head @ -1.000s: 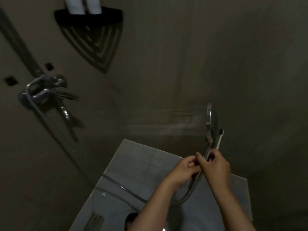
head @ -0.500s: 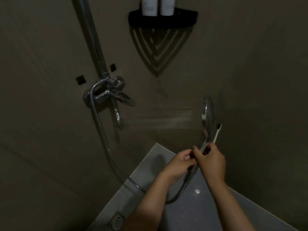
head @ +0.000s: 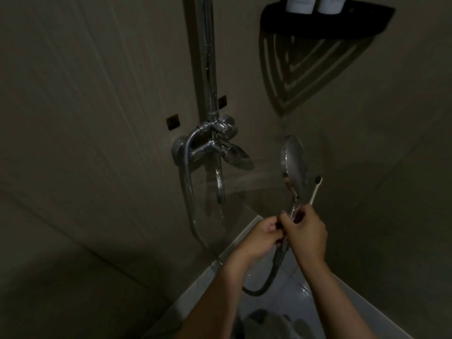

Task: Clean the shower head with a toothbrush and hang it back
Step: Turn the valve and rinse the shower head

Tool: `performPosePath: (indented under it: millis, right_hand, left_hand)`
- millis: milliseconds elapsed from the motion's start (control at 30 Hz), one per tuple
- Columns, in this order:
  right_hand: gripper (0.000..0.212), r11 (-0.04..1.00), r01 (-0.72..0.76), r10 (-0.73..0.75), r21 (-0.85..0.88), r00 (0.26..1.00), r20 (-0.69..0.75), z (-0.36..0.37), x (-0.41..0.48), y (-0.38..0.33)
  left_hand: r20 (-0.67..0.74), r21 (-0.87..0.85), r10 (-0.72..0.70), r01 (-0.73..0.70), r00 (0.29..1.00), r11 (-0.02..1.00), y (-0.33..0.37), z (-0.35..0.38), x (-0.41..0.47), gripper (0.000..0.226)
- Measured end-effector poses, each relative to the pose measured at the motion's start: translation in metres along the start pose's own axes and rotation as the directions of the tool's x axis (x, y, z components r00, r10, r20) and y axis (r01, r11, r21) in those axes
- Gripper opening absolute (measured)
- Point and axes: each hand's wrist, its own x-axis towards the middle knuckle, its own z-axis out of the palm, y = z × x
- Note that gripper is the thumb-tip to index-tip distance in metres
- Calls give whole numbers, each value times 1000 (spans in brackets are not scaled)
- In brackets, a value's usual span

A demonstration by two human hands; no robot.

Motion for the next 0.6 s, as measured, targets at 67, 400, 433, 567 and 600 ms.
performPosePath:
  millis: [67,400,433,567,600]
  right_hand:
    - [25,1000,-6,6,-5,1000,19,4,4,-4]
    - [21,999,-44,42,25,998,54,1,26,-3]
    - [20,999,-45,44,28,998,53,0,28,-1]
    - [21,999,-29,28,23,999,40,-5,35,0]
    - [22,999,-32,31,25,999,36,-5,37,1]
  left_hand:
    - [-10,9,-1,1,1000,1000,6,-7,3,31]
    - [-507,-398,22,-256,862,881,76,-62,11,14]
    - [-502,-496,-13,-276,865,823,83,-62,12,23]
    - [-403,-784,-164,-247,900,570,106,-56,10,45]
    - [-382,-828,-187,-245,905,504,110,-56,10,46]
